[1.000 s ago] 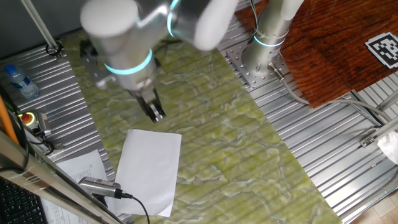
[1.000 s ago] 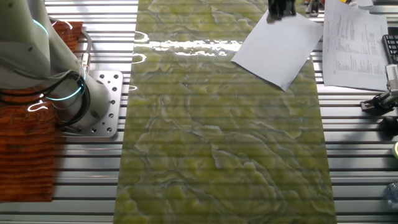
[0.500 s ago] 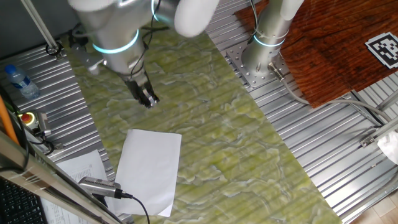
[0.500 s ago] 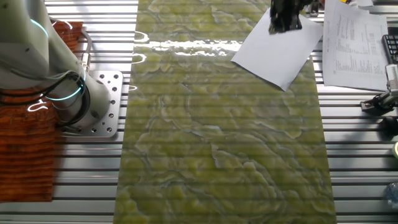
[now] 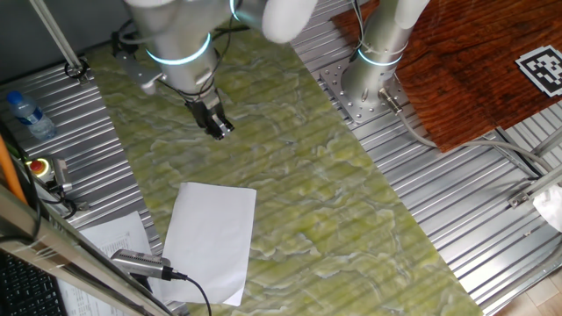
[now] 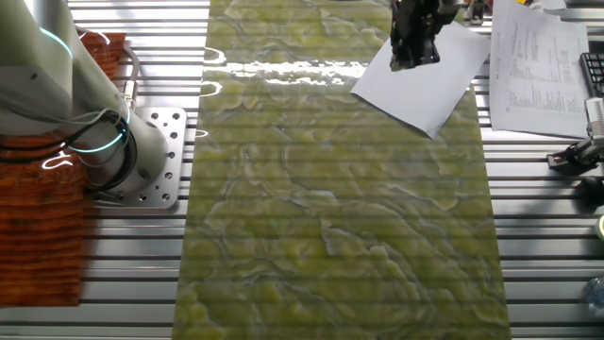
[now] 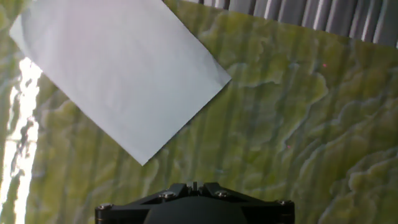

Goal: Flip over and spread out the paper that is laid flat on the table

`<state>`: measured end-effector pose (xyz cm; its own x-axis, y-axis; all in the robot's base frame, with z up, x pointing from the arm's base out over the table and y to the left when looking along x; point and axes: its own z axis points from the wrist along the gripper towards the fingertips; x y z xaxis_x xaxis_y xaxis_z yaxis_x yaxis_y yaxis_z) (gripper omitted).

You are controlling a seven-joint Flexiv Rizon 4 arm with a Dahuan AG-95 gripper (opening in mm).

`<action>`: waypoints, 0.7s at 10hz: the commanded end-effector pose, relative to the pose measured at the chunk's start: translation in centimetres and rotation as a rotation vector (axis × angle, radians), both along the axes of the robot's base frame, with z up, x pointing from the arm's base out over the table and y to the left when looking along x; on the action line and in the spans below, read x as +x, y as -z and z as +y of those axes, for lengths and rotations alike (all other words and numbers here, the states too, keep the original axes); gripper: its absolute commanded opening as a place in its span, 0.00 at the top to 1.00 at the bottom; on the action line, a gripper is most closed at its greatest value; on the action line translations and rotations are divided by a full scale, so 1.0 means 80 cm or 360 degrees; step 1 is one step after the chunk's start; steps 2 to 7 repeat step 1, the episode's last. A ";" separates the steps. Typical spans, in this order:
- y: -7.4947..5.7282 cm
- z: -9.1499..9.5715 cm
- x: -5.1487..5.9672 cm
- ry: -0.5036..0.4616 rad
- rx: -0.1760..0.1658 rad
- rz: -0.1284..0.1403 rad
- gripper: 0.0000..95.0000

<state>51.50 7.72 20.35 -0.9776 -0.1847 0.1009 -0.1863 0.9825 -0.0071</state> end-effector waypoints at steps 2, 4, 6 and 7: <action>0.004 -0.001 -0.011 0.0047 0.0040 -0.0146 1.00; 0.004 -0.001 -0.011 0.0047 0.0040 -0.0146 1.00; 0.004 -0.001 -0.011 0.0047 0.0040 -0.0146 1.00; 0.004 -0.001 -0.011 0.0047 0.0040 -0.0146 1.00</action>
